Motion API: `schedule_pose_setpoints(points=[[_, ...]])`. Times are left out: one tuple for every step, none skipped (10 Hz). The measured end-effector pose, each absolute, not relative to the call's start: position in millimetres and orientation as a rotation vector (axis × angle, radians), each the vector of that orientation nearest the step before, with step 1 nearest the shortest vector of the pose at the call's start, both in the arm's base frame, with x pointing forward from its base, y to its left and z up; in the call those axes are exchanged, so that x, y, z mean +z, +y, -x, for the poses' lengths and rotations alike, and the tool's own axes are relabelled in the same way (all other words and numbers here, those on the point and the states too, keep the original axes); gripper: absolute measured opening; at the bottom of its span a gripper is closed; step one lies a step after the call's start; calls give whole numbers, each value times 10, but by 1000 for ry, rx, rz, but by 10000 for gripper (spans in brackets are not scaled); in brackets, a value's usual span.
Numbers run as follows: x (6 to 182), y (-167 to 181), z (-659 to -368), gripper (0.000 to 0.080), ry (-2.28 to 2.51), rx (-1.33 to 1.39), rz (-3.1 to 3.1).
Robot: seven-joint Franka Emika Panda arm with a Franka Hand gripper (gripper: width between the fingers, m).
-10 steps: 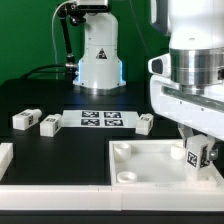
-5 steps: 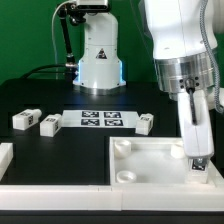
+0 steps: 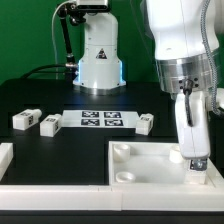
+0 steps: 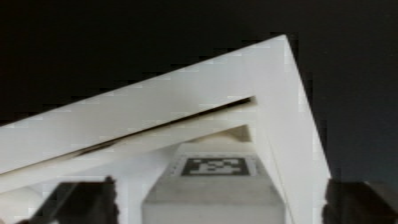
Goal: Assemble square table
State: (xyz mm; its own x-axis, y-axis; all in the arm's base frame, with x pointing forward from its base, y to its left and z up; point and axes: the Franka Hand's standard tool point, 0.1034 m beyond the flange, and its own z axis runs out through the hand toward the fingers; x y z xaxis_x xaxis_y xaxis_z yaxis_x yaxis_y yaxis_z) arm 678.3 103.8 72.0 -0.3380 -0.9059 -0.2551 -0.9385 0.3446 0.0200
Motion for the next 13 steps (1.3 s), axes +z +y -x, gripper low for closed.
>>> schedule_pose_setpoints(points=[[839,1081,-6765,626,2391,238,1681],[997,1107,-6733,642,2373,234,1684],[1094,1136,-6723,642,2364,236,1686],[1123,1156,-6721,648,2361,246,1691],[1095,1148,-6713,648,2365,247,1691],[1089,1149,-6711,648,2365,248,1692],[1088,1150,-6710,648,2365,248,1692],[1084,1149,-6709,648,2366,248,1692],[1080,1149,-6707,648,2366,249,1693],[1069,1144,-6691,648,2359,248,1705],[1040,1088,-6553,648,2265,225,1828],[1014,1001,-6323,648,2169,204,1951],[1003,942,-6172,648,2091,195,2046]])
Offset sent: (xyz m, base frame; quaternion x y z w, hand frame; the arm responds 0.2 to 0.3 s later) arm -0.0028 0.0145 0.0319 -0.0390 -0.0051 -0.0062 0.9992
